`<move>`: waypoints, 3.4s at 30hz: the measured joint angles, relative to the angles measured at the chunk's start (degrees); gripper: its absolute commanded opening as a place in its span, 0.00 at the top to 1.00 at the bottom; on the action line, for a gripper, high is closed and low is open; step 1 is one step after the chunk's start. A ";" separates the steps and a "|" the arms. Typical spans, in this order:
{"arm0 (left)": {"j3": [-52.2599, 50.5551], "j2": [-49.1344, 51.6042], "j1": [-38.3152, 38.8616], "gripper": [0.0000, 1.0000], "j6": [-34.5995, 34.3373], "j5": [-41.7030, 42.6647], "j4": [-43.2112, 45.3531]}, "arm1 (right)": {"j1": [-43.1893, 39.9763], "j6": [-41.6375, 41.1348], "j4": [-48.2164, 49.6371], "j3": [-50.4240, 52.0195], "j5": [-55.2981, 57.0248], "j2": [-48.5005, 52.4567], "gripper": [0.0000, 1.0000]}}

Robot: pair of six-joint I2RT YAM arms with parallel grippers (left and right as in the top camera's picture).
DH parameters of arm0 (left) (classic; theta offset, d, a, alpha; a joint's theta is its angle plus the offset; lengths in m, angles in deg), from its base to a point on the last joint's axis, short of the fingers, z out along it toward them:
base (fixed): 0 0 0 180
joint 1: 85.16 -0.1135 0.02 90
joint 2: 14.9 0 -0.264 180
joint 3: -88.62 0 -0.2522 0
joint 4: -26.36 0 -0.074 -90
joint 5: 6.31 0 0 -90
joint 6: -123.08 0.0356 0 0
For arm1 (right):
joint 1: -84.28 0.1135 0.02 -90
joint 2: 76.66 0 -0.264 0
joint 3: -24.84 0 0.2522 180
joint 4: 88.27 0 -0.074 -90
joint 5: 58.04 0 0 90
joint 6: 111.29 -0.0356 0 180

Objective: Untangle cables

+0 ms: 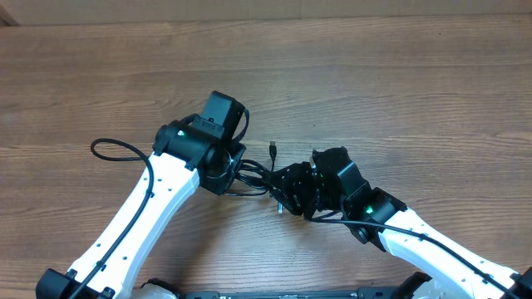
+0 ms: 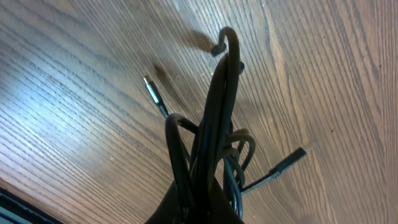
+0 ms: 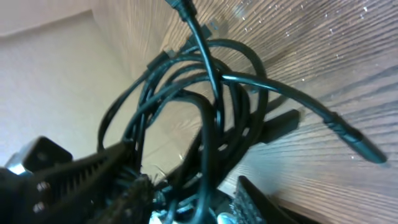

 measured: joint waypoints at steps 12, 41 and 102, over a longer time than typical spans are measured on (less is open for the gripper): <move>0.00 0.02 2.51 0.68 -0.68 0.61 1.27 | -0.20 -3.78 0.63 0.00 3.96 0.00 0.96; 1.03 0.00 -4.63 0.45 36.15 17.90 0.04 | -0.04 -20.63 -2.25 0.00 3.13 0.02 0.96; -7.10 0.02 -9.14 0.96 11.06 16.85 9.16 | 2.84 15.39 -4.33 -0.76 2.29 0.39 0.26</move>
